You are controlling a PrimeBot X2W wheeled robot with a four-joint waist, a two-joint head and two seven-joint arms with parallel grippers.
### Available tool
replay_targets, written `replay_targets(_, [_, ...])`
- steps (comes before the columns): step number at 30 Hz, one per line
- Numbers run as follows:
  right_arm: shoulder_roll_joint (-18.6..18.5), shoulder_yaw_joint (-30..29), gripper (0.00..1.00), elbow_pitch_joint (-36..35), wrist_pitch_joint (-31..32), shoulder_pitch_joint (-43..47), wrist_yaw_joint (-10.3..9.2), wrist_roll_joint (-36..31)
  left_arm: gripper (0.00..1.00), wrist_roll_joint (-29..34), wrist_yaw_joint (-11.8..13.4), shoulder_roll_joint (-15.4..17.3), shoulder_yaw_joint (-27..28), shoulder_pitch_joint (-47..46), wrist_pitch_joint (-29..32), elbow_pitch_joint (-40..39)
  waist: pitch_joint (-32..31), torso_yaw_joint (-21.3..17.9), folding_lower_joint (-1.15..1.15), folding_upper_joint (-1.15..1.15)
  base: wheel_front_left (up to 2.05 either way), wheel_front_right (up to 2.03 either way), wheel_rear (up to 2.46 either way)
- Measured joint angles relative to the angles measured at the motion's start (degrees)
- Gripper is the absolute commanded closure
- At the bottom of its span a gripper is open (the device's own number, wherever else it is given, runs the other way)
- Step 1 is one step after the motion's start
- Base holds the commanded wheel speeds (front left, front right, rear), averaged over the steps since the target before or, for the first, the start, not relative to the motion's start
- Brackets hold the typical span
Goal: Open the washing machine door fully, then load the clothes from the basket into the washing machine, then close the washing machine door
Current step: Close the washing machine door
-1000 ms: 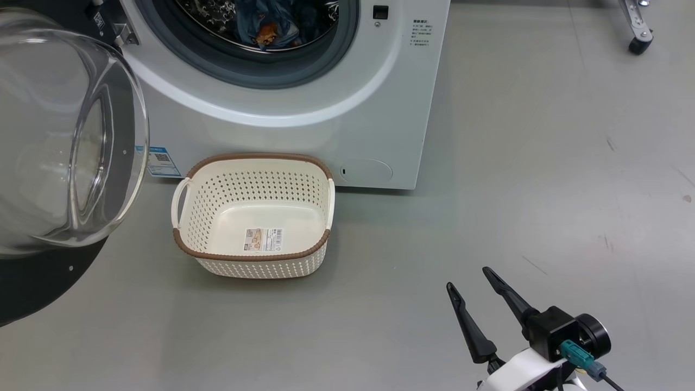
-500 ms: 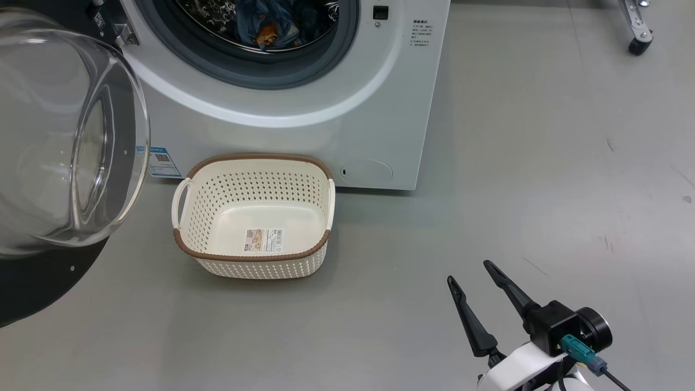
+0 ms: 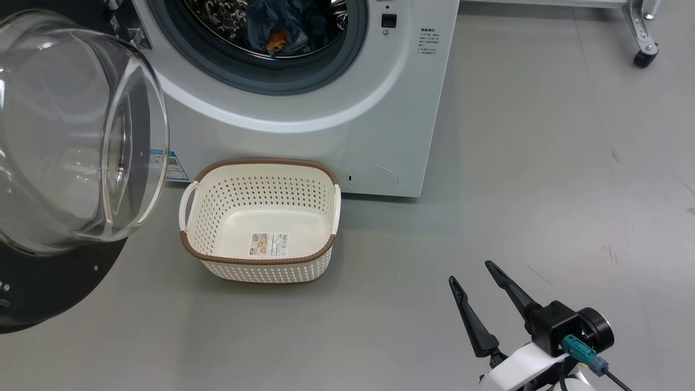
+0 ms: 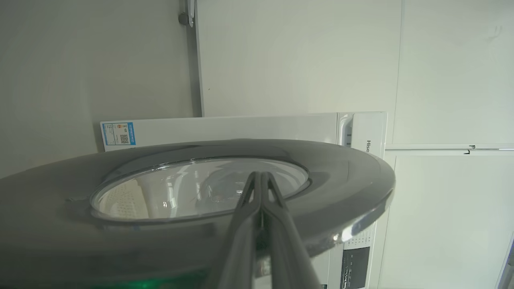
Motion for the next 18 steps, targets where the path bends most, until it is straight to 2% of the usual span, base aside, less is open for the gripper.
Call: replay_targets(18, [0.01,0.41,0.00,0.09,0.00,0.09,0.00,0.00,1.00,-3.34,-1.77,-3.08,-2.20,0.07,8.29,-3.07,-0.92,1.44,0.00,0.00,0.00,0.00,0.00])
